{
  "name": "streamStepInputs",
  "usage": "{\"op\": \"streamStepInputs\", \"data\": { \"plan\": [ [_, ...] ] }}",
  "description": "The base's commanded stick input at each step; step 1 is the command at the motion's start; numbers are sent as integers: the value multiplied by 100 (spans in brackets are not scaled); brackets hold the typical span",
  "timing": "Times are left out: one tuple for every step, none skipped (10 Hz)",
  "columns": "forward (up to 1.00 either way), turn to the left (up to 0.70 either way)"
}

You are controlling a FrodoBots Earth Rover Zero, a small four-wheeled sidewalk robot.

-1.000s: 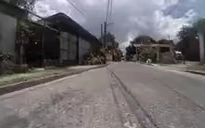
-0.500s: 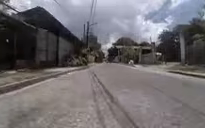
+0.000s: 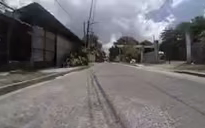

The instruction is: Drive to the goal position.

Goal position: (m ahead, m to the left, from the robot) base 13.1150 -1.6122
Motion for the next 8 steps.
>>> {"op": "streamStepInputs", "data": {
  "plan": [
    [100,0],
    [100,0],
    [100,0],
    [100,0],
    [100,0],
    [100,0],
    [100,0],
    [100,0]
  ]
}}
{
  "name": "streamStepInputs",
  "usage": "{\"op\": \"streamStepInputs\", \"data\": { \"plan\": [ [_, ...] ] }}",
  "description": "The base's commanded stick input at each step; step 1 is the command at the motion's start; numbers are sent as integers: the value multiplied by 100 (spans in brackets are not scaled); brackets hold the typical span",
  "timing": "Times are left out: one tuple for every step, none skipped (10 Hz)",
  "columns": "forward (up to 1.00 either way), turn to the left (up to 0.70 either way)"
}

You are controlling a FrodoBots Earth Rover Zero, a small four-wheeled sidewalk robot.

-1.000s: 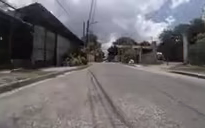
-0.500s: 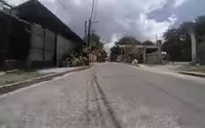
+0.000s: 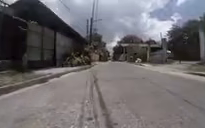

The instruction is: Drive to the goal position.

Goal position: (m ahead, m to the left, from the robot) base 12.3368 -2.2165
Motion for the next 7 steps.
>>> {"op": "streamStepInputs", "data": {
  "plan": [
    [100,0],
    [100,0],
    [100,-3],
    [100,-29],
    [100,-36],
    [100,-17],
    [100,0]
  ]
}}
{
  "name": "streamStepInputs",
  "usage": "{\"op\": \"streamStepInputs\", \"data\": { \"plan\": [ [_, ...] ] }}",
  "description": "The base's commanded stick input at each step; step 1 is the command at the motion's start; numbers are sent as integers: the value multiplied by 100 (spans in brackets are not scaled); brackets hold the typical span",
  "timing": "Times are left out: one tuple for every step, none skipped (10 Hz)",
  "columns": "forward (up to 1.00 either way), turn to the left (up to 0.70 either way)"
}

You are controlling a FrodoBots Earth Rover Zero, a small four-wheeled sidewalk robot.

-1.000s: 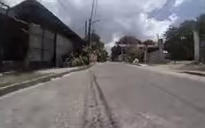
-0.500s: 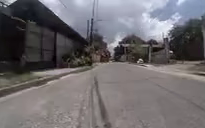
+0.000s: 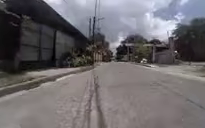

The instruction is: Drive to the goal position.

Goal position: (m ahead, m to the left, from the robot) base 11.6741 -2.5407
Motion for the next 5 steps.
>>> {"op": "streamStepInputs", "data": {
  "plan": [
    [100,0],
    [100,0],
    [100,0],
    [100,0],
    [100,0]
  ]
}}
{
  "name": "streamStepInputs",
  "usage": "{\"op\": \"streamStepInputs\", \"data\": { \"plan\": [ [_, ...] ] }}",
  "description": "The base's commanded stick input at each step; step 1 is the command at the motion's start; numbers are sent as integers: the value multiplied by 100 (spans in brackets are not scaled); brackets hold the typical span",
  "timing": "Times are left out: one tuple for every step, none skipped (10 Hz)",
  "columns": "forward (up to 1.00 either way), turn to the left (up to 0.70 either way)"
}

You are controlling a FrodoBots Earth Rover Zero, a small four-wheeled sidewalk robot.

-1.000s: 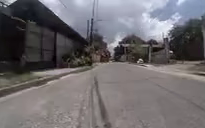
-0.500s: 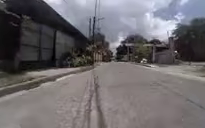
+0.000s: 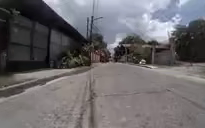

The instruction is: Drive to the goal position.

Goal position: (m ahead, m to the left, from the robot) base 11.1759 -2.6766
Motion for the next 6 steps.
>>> {"op": "streamStepInputs", "data": {
  "plan": [
    [100,0],
    [100,0],
    [100,0],
    [100,0],
    [100,0],
    [100,0]
  ]
}}
